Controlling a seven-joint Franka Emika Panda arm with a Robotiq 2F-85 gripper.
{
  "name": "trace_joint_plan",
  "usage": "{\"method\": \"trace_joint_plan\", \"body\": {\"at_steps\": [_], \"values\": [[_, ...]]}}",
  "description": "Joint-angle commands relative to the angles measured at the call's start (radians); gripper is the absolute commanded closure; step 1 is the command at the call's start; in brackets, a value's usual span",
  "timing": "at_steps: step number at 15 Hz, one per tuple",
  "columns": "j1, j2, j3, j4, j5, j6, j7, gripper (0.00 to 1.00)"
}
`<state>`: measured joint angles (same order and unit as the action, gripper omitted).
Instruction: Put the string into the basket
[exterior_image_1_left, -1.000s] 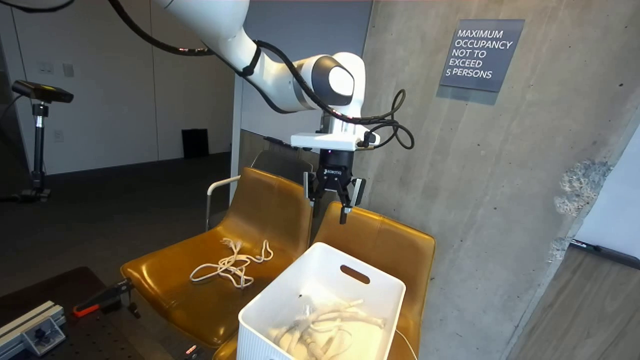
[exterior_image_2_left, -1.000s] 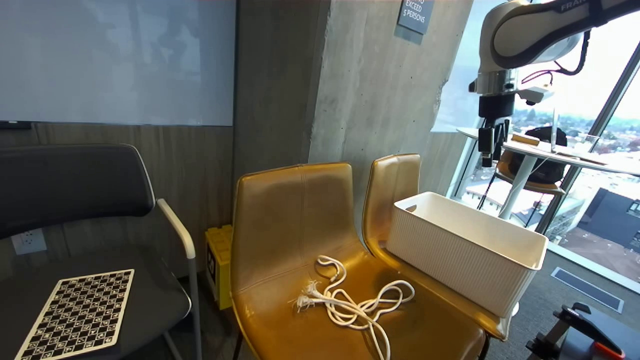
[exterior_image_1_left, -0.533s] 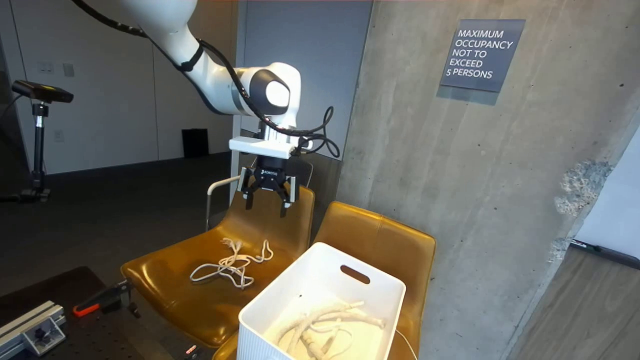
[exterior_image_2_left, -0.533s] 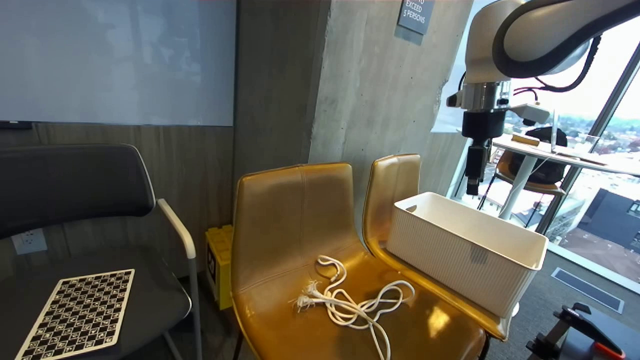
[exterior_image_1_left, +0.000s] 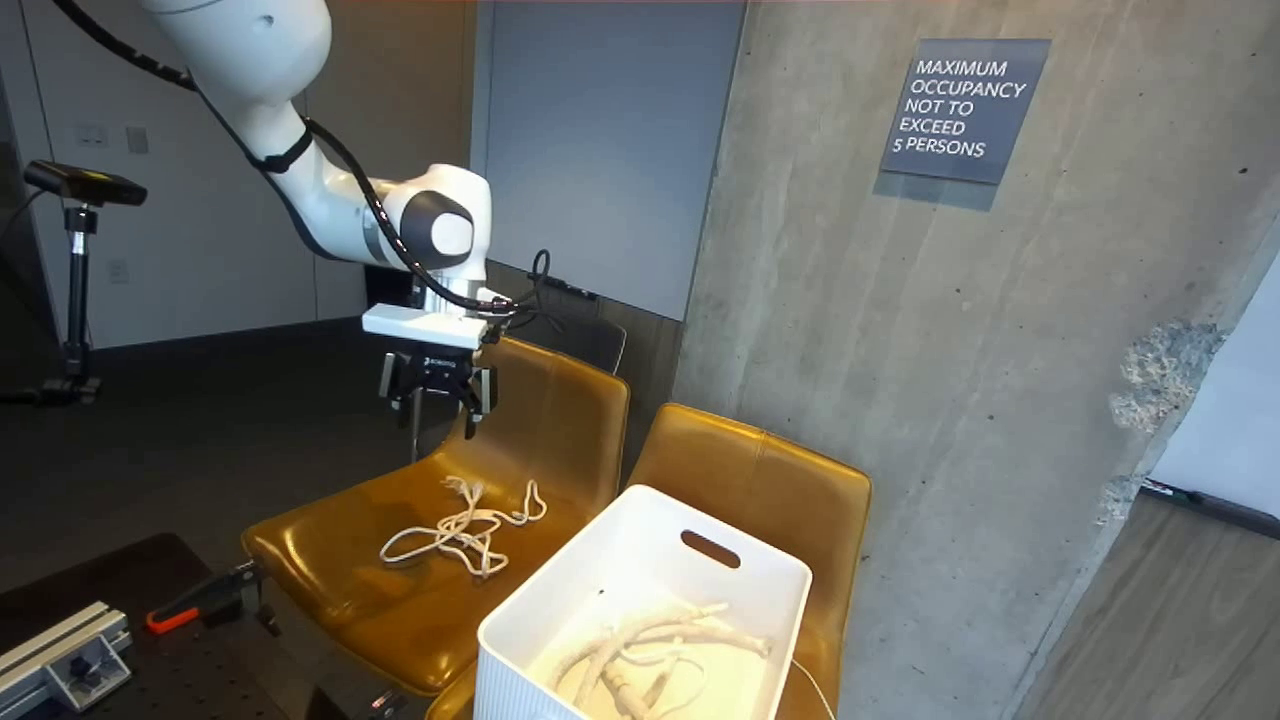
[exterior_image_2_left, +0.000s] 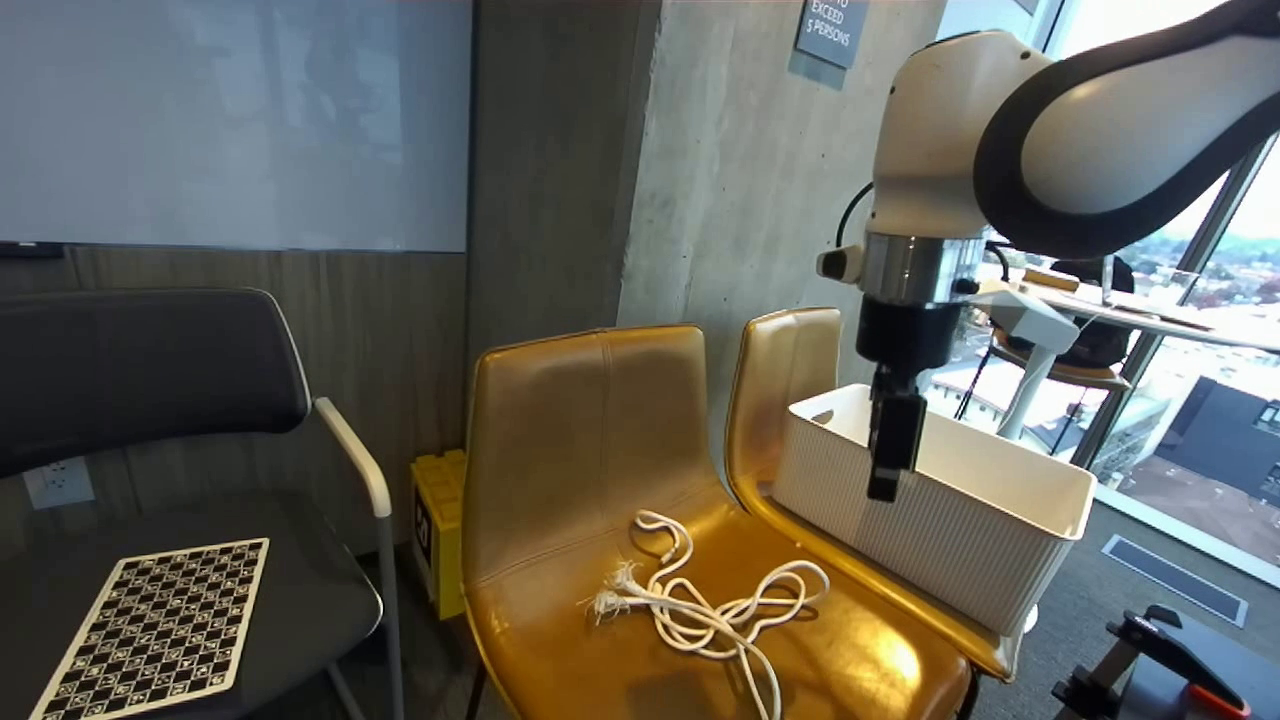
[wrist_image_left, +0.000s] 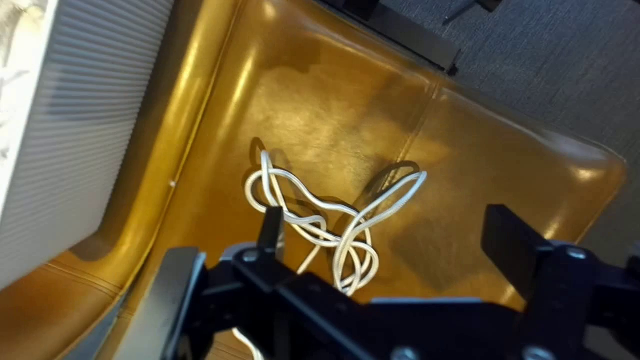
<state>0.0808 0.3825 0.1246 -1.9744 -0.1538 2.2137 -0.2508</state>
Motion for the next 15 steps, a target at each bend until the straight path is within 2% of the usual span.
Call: {"method": "trace_joint_plan", "body": {"at_steps": [1,6,15], "values": [[0.061,0.087,0.01,0.031,-0.035,0.109,0.044,0.0],[0.135,0.247,-0.018,0.137,-0.104,0.196,0.112,0.0],[0.155,0.602,-0.068,0.487,-0.12,0.152,0.111,0.0]]}}
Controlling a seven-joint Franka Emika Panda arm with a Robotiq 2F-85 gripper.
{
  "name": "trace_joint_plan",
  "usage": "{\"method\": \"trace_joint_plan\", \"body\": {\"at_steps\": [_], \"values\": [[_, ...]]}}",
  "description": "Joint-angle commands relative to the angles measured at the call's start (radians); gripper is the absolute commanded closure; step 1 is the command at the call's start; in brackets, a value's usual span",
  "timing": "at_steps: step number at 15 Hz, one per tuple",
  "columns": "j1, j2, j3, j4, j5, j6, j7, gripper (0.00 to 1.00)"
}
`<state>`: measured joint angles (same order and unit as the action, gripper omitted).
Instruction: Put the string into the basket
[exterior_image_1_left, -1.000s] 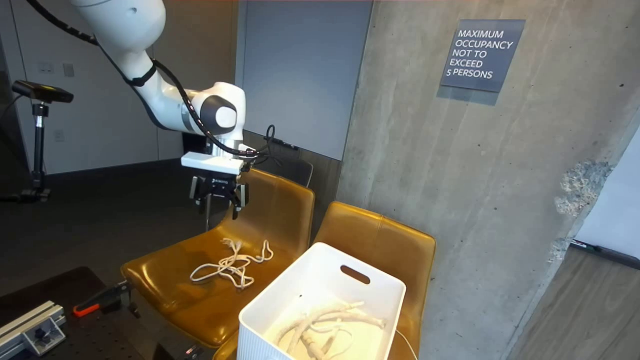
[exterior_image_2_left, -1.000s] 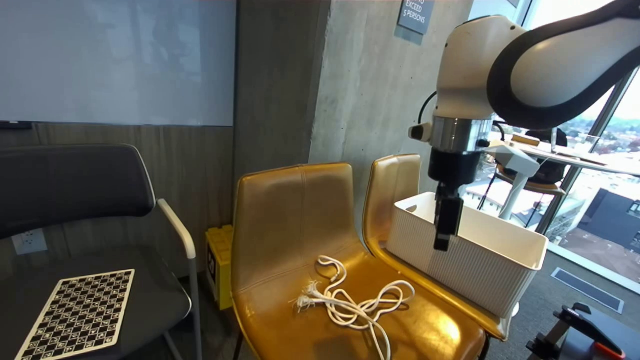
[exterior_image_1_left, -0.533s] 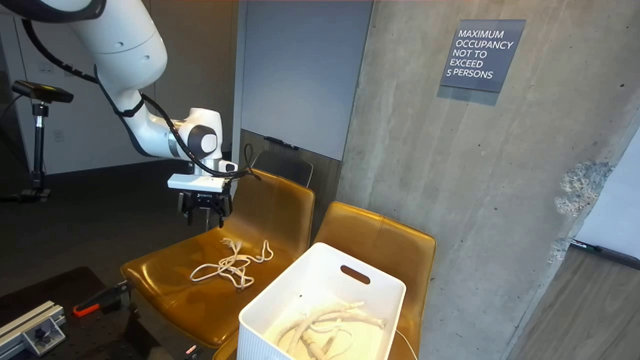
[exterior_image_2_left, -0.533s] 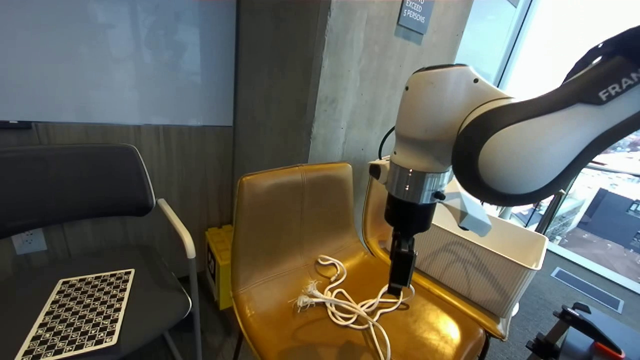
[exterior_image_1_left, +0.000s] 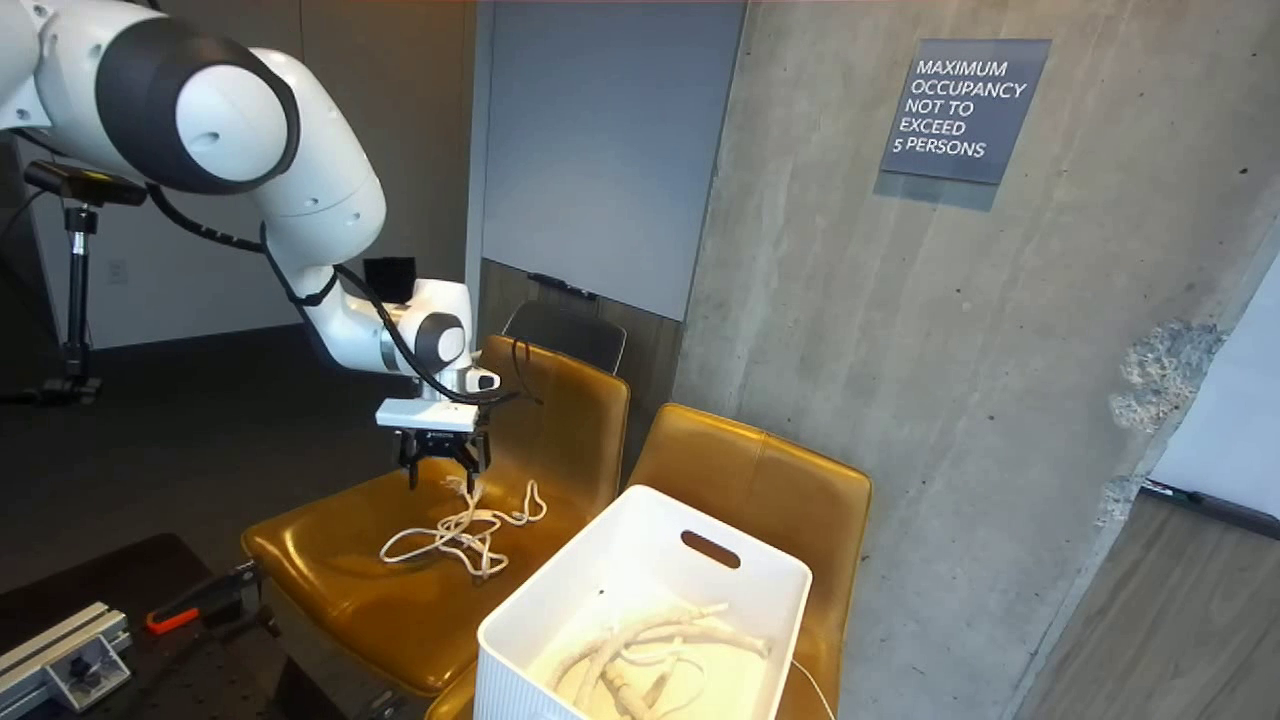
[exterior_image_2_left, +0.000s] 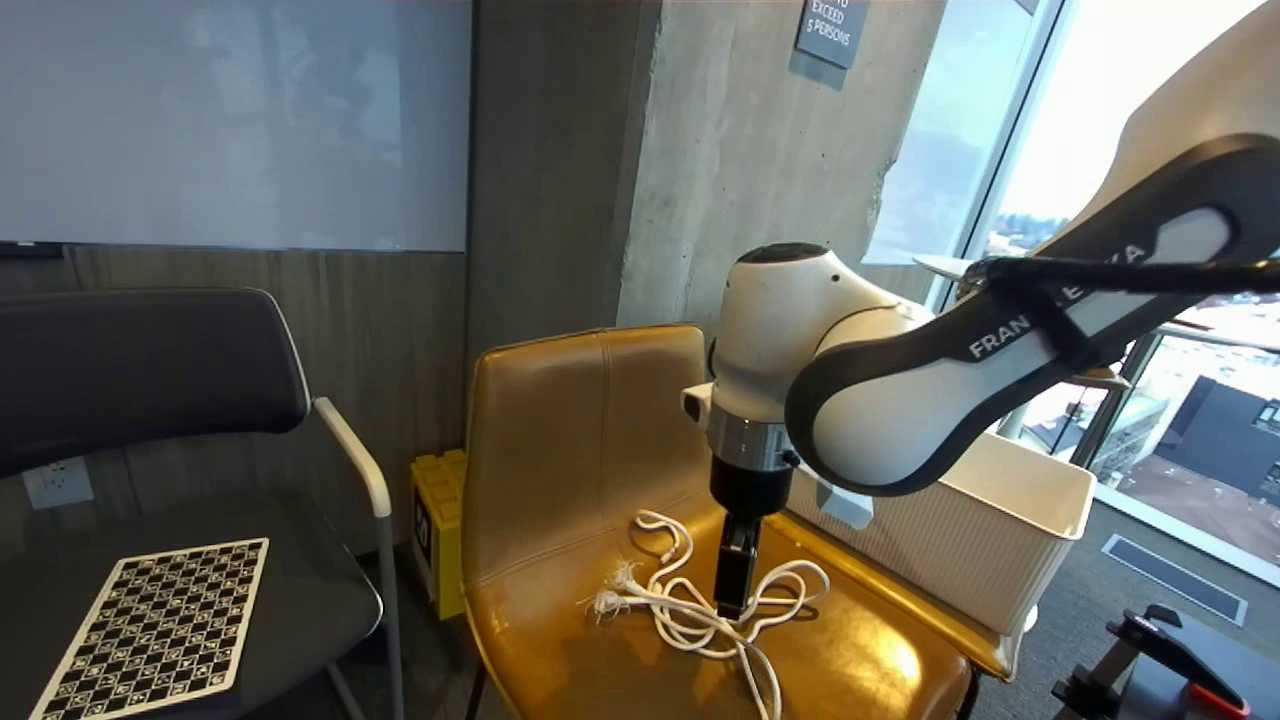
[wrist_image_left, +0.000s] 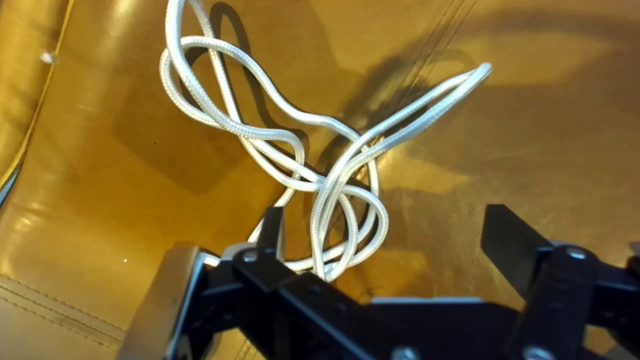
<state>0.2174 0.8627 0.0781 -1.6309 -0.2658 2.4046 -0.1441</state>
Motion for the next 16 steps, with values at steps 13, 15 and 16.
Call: {"method": "trace_joint_plan", "body": {"at_steps": [13,15,16], "values": [[0.059,0.426,-0.061,0.488,-0.007,-0.231,0.033,0.37],[0.073,0.427,-0.068,0.494,-0.012,-0.259,0.047,0.53],[0.078,0.425,-0.072,0.492,-0.014,-0.266,0.055,0.62]]}}
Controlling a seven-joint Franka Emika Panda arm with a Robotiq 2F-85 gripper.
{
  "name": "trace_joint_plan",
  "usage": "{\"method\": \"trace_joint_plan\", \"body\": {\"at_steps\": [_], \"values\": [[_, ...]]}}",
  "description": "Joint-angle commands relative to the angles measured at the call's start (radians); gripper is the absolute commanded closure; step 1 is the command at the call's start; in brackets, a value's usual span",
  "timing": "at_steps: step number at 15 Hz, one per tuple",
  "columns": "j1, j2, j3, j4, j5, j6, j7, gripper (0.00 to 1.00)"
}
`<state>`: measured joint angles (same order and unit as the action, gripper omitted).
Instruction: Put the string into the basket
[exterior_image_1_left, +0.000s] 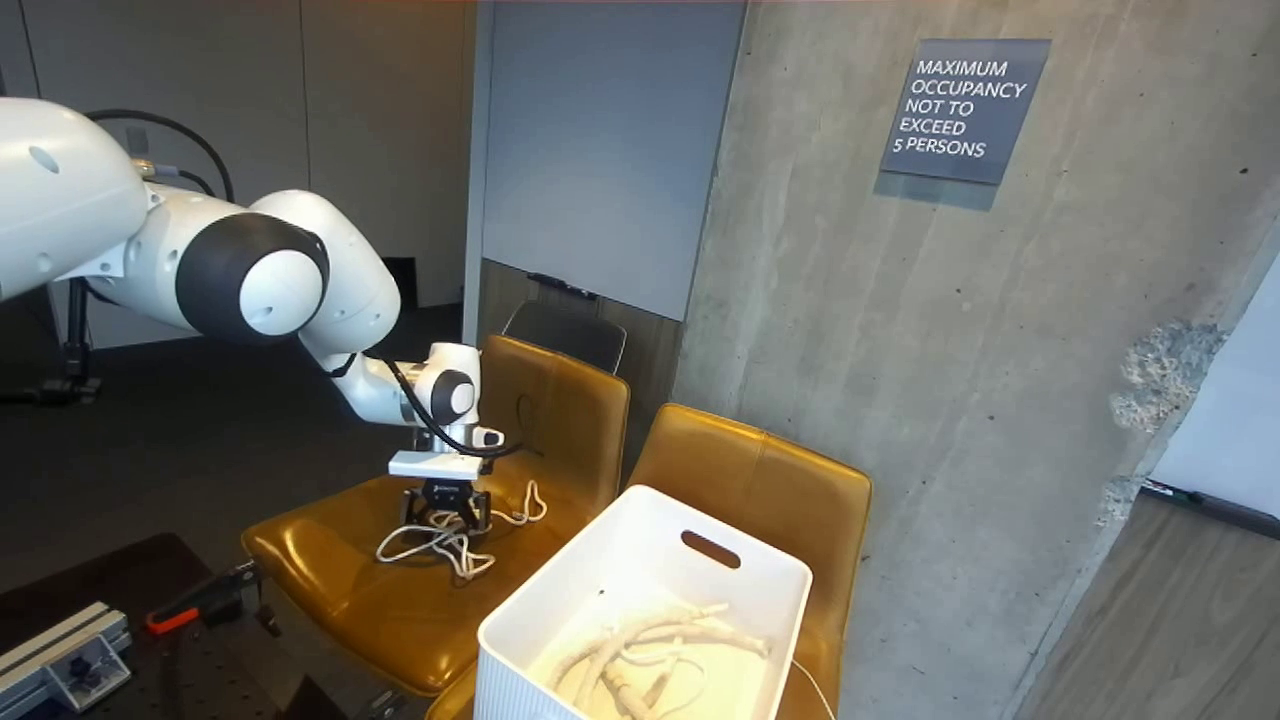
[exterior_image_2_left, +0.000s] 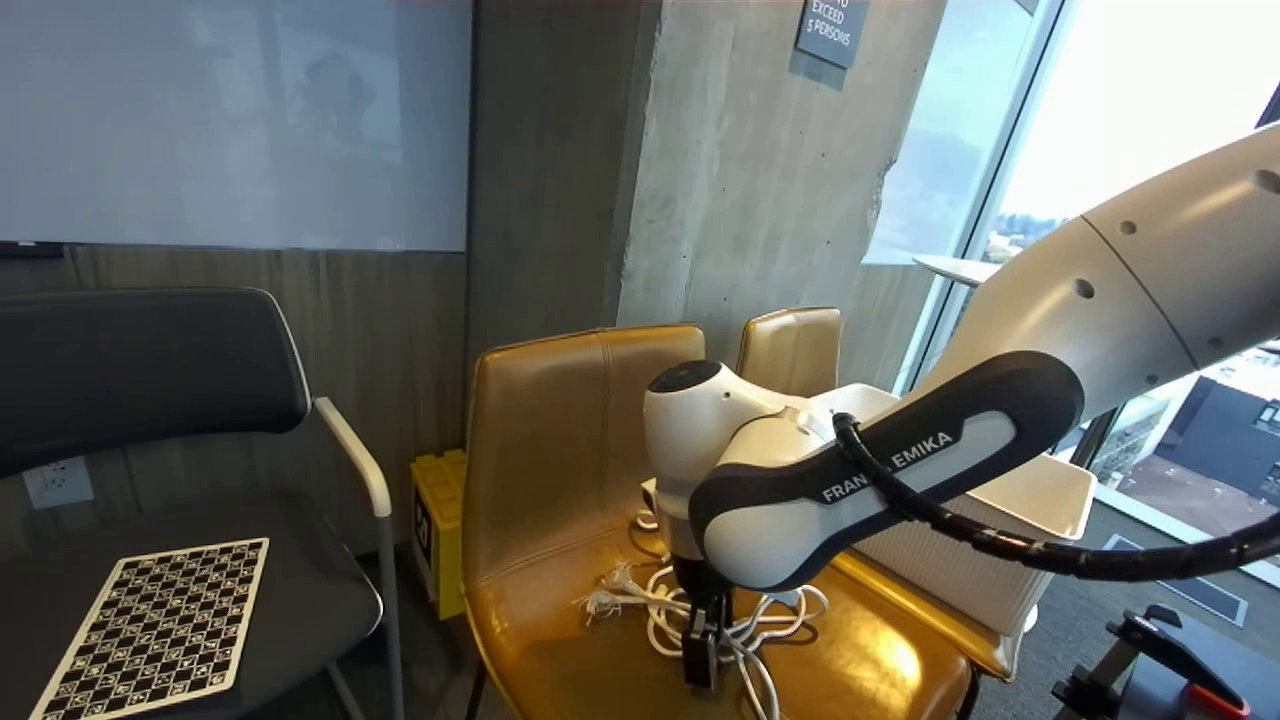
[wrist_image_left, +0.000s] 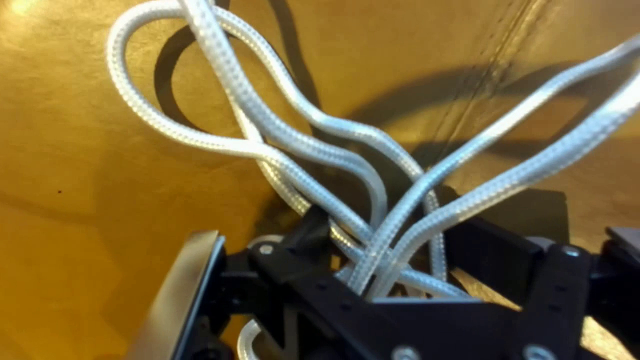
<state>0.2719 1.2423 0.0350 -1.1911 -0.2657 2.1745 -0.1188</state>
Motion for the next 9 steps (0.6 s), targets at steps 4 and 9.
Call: {"method": "trace_joint_plan", "body": {"at_steps": [4,9], "values": [[0.044,0.001,-0.05,0.013,-0.016,-0.056,0.08,0.91],[0.045,-0.184,-0.074,-0.11,-0.004,-0.072,0.157,1.0]]}}
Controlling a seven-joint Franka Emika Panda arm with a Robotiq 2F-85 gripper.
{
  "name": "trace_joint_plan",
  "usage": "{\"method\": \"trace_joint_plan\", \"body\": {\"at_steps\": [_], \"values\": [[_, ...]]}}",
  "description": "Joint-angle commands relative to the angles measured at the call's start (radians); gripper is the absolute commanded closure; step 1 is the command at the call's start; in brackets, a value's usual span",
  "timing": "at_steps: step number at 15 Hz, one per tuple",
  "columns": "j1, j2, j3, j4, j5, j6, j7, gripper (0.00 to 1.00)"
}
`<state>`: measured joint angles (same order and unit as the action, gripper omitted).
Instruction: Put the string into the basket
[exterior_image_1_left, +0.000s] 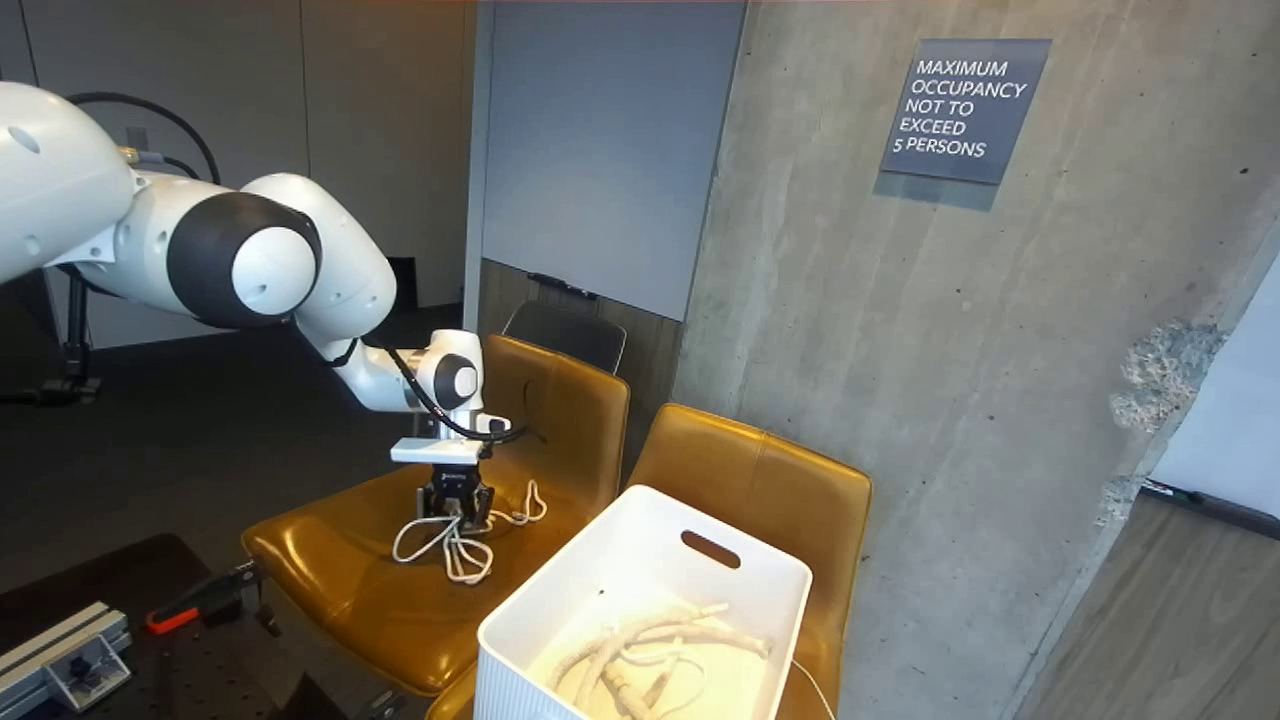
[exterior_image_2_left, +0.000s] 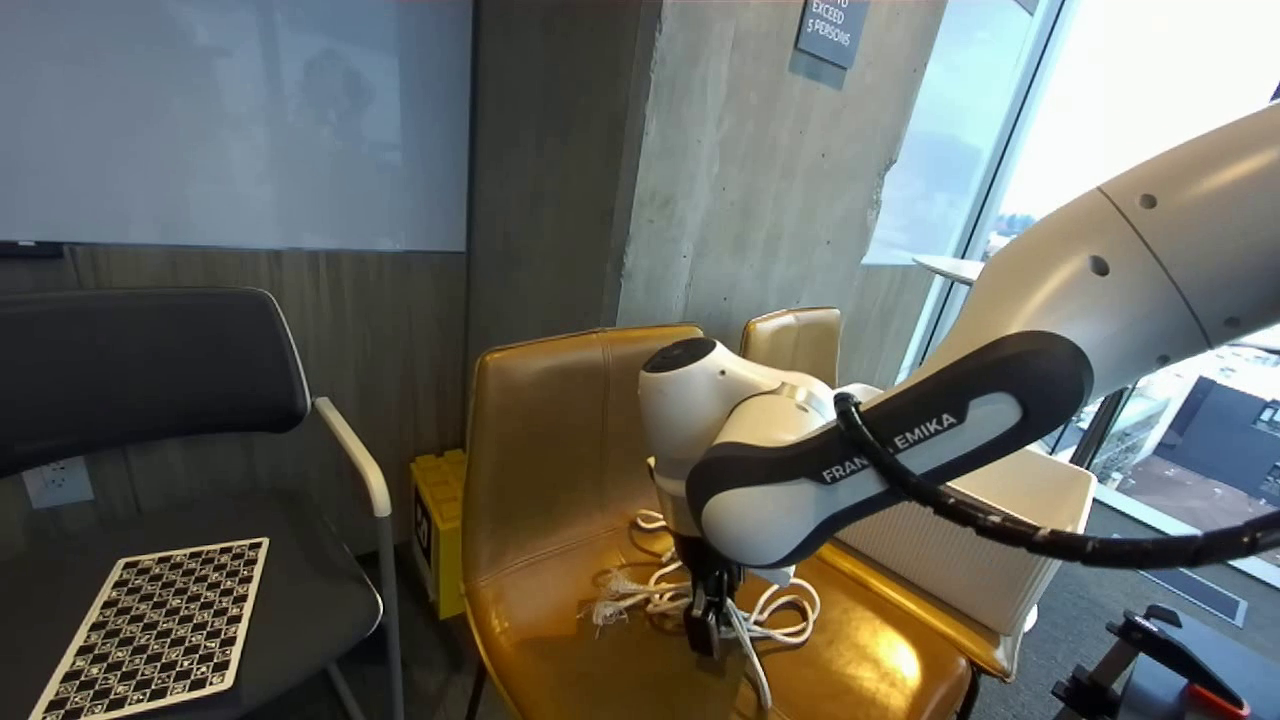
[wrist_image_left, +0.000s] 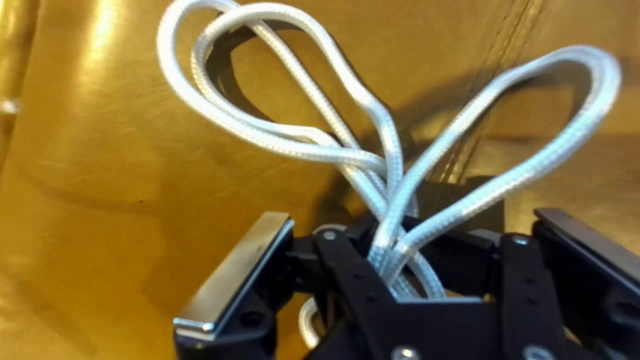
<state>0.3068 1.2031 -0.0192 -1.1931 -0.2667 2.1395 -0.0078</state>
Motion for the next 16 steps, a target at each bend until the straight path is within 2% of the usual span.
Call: {"method": "trace_joint_plan", "body": {"at_steps": [1,9,16], "values": [[0.009,-0.19,-0.024,-0.133,-0.001,-0.045,0.058,1.0],[-0.043,-0.523,-0.037,-0.221,-0.007,-0.185,0.147,1.0],[-0.19,-0.787,-0.06,-0.295,0.01,-0.268,0.149,1.0]]}}
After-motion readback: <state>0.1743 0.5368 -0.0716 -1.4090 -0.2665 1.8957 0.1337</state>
